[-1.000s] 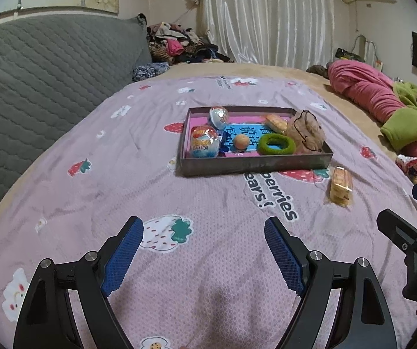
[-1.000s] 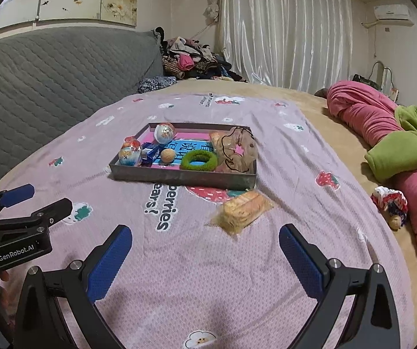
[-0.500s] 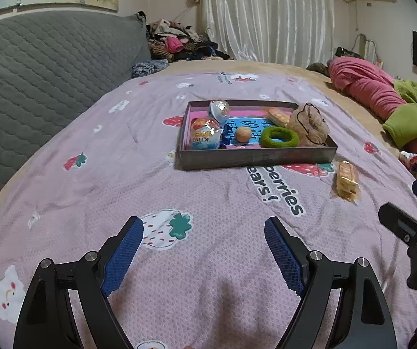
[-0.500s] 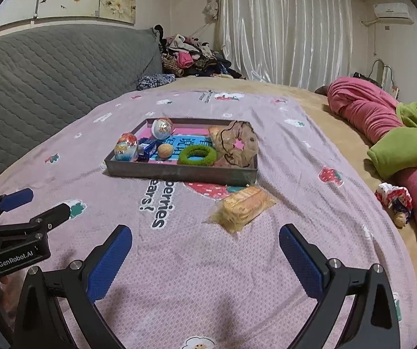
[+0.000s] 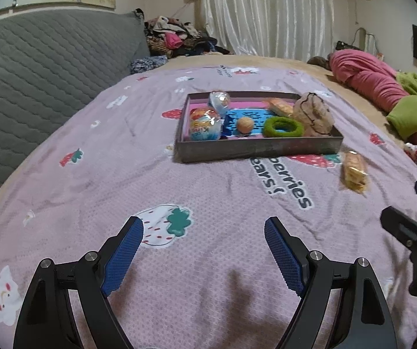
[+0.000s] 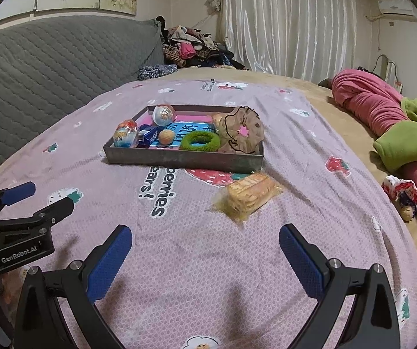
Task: Organize objects
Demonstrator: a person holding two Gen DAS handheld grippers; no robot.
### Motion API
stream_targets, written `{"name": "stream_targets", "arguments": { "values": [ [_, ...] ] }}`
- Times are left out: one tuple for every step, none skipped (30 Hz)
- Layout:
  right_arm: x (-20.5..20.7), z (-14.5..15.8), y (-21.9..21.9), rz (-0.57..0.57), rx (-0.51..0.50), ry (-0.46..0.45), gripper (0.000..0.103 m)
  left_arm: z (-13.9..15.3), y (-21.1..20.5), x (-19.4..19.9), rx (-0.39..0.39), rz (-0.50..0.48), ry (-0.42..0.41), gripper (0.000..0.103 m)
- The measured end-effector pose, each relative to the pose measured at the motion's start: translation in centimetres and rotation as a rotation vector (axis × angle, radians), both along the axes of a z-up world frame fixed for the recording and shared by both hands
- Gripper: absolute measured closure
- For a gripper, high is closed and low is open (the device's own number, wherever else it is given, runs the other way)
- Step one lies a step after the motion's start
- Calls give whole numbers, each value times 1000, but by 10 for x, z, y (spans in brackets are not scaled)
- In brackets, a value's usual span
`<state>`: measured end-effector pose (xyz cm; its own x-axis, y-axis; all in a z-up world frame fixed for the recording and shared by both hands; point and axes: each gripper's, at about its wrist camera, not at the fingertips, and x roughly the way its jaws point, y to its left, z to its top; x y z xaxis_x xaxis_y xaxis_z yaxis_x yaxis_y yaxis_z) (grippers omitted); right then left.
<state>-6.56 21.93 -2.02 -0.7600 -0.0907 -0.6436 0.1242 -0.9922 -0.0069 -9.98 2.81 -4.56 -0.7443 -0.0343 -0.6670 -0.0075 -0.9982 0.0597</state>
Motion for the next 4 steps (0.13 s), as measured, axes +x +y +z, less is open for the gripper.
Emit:
{"name": "stream_targets", "arguments": {
  "values": [
    [0,0,0,-1,-1,1,1,-1,0,-1,-2,-1,-3,17],
    [-1,-1,1,-1,-3,0,1,-2,0,-1,-1,-2,5,17],
    [-1,-2,1,-2,-3,-2,1,-2,-1,0,-3,0,12,17],
    [-2,-3,1,-4,-1,-6,1,-2,0,-1,-8,1,8,17]
  ]
}}
